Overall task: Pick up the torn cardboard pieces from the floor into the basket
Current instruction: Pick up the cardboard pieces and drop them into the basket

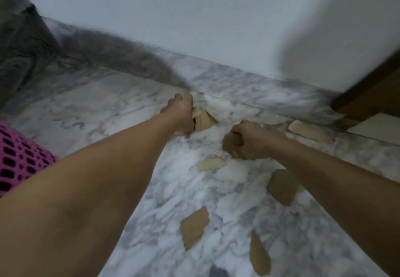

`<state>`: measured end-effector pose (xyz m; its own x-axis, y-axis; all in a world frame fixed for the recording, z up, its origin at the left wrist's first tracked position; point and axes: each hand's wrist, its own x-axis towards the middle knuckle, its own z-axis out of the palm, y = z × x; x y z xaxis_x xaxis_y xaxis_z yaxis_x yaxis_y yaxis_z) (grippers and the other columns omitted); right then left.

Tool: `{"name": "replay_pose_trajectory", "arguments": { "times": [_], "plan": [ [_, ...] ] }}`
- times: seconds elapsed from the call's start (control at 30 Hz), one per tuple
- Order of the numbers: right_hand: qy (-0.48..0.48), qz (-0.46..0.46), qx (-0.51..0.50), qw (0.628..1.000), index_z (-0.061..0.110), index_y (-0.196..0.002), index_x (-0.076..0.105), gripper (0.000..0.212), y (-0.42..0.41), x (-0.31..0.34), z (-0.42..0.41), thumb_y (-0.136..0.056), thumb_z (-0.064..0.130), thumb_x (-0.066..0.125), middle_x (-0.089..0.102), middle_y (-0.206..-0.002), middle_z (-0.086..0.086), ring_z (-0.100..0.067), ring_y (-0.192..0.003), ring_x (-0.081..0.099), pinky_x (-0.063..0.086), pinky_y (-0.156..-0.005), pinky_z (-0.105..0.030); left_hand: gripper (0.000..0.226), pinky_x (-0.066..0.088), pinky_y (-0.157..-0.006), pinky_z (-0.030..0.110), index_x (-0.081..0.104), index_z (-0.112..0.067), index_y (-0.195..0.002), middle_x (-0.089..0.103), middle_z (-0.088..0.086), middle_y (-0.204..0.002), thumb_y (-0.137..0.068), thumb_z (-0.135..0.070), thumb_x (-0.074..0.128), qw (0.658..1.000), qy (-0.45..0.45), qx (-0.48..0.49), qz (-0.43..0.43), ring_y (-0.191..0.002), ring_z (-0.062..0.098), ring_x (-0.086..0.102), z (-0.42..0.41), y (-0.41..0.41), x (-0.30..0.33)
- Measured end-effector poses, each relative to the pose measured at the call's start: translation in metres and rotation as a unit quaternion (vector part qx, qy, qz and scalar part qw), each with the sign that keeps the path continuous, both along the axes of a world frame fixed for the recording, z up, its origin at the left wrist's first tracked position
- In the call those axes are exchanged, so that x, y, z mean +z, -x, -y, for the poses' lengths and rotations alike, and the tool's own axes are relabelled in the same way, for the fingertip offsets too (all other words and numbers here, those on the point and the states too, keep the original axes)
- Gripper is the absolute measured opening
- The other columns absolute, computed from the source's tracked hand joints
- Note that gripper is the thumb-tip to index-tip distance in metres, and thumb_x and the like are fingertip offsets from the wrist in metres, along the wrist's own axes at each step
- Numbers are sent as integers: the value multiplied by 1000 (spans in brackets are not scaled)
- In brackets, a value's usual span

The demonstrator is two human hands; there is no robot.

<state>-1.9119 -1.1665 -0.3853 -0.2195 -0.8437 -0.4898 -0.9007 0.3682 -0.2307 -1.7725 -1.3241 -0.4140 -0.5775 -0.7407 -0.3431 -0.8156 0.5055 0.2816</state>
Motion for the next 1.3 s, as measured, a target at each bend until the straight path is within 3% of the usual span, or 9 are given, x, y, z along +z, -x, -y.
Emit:
{"name": "replay_pose_trajectory", "arguments": {
  "times": [0.17,0.37,0.5,0.6,0.7,0.87,1.03,1.17,1.3],
  "plan": [
    [44,-38,-30,998,8,-106,57,24,-14,-11,-22,-89,24,63,60,-111,-13,-32,-103,57,34,-69,-29,47,44,-65,34,39,-26,-110,57,7,-103,-74,-18,68,999,-24,23,-40,-84,28,55,-34,-27,2],
    [20,-43,-34,998,17,-113,53,41,-22,-7,-45,-79,26,75,60,-112,-8,-28,-102,58,45,-75,-33,53,48,-74,31,52,-22,-125,61,7,-115,-75,-20,69,995,-65,0,-79,-101,27,58,-65,-41,9],
    [34,-11,-123,992,19,-97,58,33,-5,12,-70,-72,18,81,60,-100,-4,-25,-99,61,44,-70,-27,57,42,-78,28,50,-16,-130,57,6,-121,-78,-25,73,989,-120,-37,-84,-108,25,54,-84,-31,23],
    [-5,-27,-192,981,9,-109,61,39,20,14,-96,-74,14,77,61,-106,-11,-28,-101,62,53,-78,-33,50,43,-82,33,48,-14,-123,51,9,-123,-81,-30,70,991,-90,-94,-42,-110,27,47,-105,-18,23],
    [-45,-13,-210,976,9,-117,58,57,24,-2,-122,-66,17,82,56,-115,-12,-30,-110,59,49,-85,-34,53,39,-94,40,44,-14,-129,34,7,-134,-82,-31,65,988,-44,-148,6,-120,29,34,-127,-12,11],
    [-23,-57,-184,981,9,-129,46,67,21,-20,-140,-76,32,78,37,-133,-17,-35,-120,45,44,-96,-41,38,35,-77,36,49,-16,-120,46,6,-122,-84,-18,61,987,38,-158,9,-113,27,42,-142,-10,-5],
    [-47,-32,-186,981,17,-110,40,56,32,-13,-134,-73,26,81,51,-120,-14,-33,-105,53,42,-73,-37,28,41,-62,33,51,-16,-105,60,6,-99,-79,-15,62,991,17,-130,-6,-89,25,56,-141,-11,-1],
    [8,-54,-207,977,26,-139,38,76,38,-3,-114,-74,26,76,56,-127,-12,-36,-118,51,41,-97,-42,28,40,-61,31,50,-17,-104,60,3,-97,-79,-17,61,993,7,-119,-3,-83,21,52,-141,-13,1],
    [51,-57,-210,975,26,-143,42,74,42,4,-84,-78,26,76,53,-137,-13,-36,-127,46,42,-103,-41,30,42,-62,30,51,-13,-107,53,1,-93,-79,-16,63,994,-41,-104,9,-83,21,52,-134,-17,10]
  ]
}}
